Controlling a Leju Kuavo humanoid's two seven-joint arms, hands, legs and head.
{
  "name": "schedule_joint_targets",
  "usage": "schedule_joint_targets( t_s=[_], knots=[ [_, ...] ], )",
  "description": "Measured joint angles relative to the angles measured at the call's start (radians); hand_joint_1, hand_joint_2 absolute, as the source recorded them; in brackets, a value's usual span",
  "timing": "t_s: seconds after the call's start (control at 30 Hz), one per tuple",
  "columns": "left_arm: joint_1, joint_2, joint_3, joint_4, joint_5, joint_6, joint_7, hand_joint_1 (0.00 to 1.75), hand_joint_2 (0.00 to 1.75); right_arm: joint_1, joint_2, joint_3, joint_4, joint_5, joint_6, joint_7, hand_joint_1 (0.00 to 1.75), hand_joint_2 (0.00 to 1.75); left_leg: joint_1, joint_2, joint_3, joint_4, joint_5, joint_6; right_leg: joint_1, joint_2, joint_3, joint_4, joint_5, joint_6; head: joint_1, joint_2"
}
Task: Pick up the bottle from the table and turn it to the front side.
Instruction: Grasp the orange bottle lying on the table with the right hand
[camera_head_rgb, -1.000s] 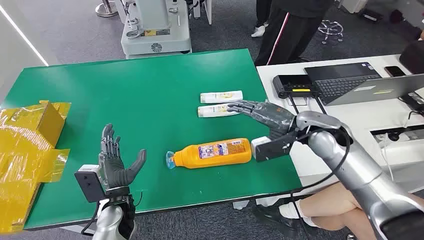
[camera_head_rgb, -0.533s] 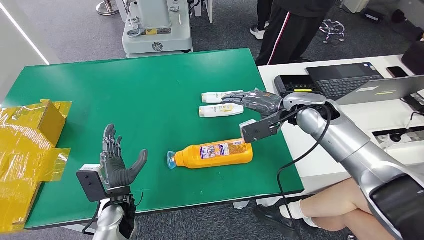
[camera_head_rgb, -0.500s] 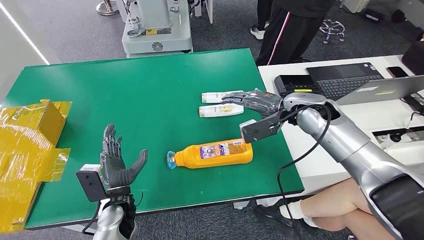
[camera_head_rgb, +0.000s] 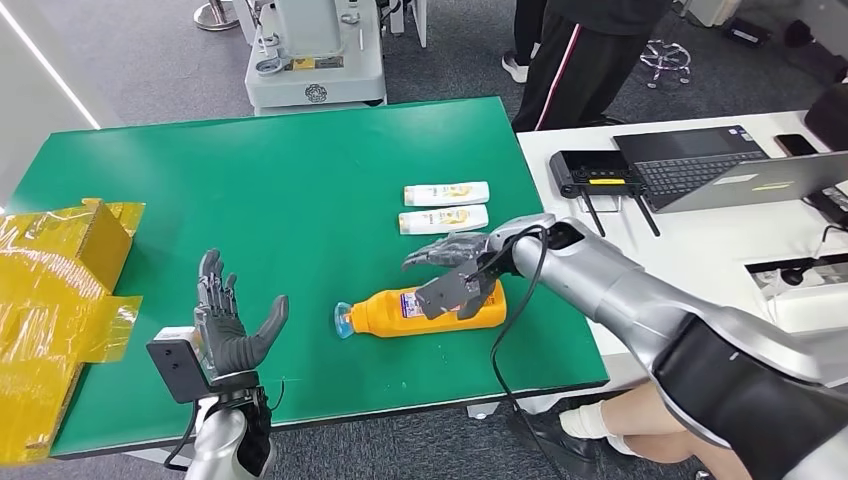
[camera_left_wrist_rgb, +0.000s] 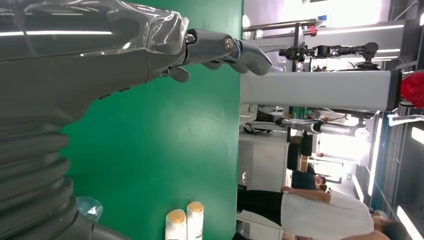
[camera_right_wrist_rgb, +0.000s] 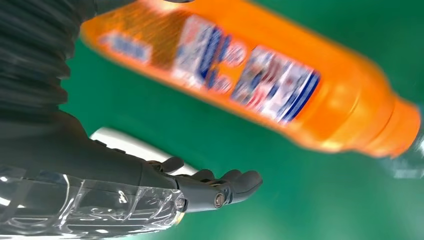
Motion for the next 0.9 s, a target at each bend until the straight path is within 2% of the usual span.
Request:
schedule_joint_targets(
  t_s=[0.33,0.63,0.9],
  knots=[
    [0.003,0.004,0.0,0.001,0.013,0.007,-0.001,0.0,1.75,0.064,0.012,0.048,0.086,-0.023,-0.07,-0.023,0.0,1.75,-0.001,0.0,0.0,0.0,0.0,0.0,-0.001,0.0,0.0,0.0,0.0,0.0,0.0,0.0],
    [0.005,0.009,0.0,0.001,0.015,-0.004,-0.001,0.0,1.75,0.078,0.011,0.086,0.095,0.094,-0.169,0.075,0.0,1.75,0.0,0.0,0.0,0.0,0.0,0.0,0.0,0.0,0.0,0.0,0.0,0.0,0.0,0.0],
    [0.005,0.015,0.0,0.001,0.015,-0.006,-0.001,0.0,1.75,0.07,0.01,0.115,0.099,0.12,-0.182,0.098,0.0,1.75,-0.001,0.001,0.0,0.0,0.0,0.0,0.0,0.0,0.001,0.0,0.0,0.0,0.0,0.0]
  ],
)
